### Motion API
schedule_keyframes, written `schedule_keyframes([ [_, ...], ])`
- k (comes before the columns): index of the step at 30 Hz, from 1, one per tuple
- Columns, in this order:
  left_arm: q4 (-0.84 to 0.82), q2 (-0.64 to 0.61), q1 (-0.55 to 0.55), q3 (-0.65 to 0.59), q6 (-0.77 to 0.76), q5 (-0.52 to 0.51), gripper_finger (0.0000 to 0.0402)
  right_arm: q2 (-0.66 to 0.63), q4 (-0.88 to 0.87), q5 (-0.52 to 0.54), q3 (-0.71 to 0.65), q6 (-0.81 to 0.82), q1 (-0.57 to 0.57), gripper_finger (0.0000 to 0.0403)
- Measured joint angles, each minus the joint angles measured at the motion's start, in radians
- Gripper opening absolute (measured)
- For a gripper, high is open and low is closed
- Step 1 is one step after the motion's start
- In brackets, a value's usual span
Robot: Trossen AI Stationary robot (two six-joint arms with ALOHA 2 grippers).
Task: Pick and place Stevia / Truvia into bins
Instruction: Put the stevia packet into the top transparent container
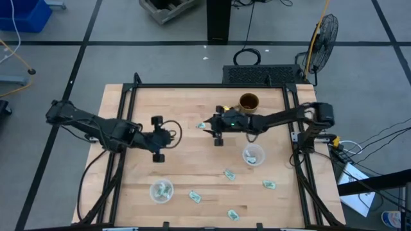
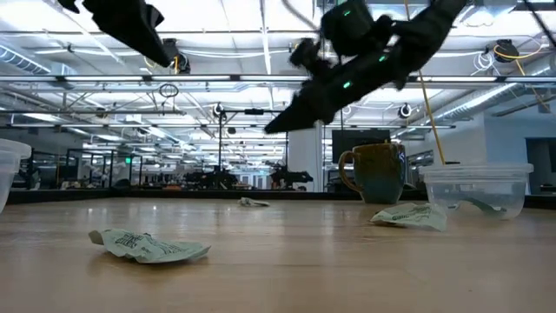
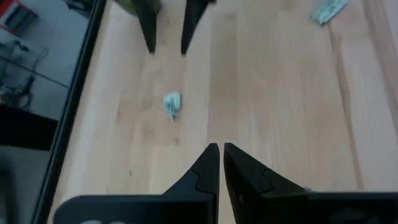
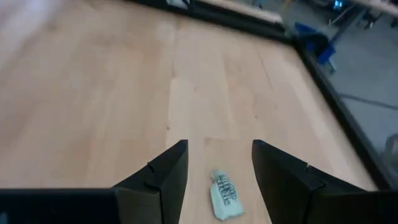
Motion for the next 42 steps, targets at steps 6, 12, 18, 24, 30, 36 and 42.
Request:
schedule_keyframes([
  [6, 0.004, -0.012, 0.014, -0.001, -0.024, 0.001, 0.0031, 0.165, 0.007, 0.028, 0.054, -0.011, -0.022, 0.0171],
  [12, 0.004, -0.004, 0.017, -0.001, -0.012, -0.002, 0.0031, 0.261, 0.014, 0.031, 0.118, 0.009, -0.053, 0.0171],
  [18, 0.003, -0.004, 0.018, -0.001, -0.020, 0.002, 0.0031, 0.289, -0.017, 0.028, 0.132, 0.138, -0.107, 0.0171],
  [24, 0.003, -0.004, 0.018, -0.001, -0.012, 0.001, 0.0031, 0.290, -0.059, 0.023, 0.130, 0.115, -0.116, 0.0171],
  [30, 0.003, -0.004, 0.018, -0.001, -0.009, 0.001, 0.0031, 0.289, -0.063, -0.002, 0.130, 0.108, -0.104, 0.0171],
  [36, 0.003, -0.004, 0.018, -0.001, -0.010, 0.001, 0.0031, 0.287, -0.109, -0.003, 0.130, 0.109, -0.103, 0.0146],
  [42, 0.003, -0.004, 0.018, -0.001, -0.010, 0.001, 0.0031, 0.287, -0.140, -0.003, 0.130, 0.117, -0.103, 0.0080],
])
